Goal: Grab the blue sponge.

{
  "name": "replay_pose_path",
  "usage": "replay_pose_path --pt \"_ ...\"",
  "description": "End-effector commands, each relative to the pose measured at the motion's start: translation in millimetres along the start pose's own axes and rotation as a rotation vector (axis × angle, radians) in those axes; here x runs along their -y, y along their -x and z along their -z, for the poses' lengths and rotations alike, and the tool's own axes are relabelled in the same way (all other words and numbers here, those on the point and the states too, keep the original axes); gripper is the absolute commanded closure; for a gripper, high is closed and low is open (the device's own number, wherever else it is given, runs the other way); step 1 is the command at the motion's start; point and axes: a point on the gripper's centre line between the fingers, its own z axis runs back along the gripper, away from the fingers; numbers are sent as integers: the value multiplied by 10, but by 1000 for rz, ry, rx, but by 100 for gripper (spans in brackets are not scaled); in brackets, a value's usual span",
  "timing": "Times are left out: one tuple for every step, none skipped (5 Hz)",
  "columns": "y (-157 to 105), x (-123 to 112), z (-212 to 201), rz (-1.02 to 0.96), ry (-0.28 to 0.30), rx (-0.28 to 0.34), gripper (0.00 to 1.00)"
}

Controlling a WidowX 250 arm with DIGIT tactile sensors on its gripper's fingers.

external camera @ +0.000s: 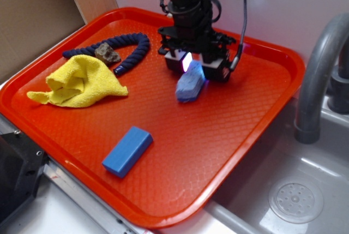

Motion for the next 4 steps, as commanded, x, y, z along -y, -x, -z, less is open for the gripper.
replay_pose_path --pt "12 -516 -983 -2 119 87 100" --pt "101 -743 -1449 -13 130 145 100" --pt "244 -868 -1762 -27 174 200 100" --pt "279 -797 -1750 2 223 169 100"
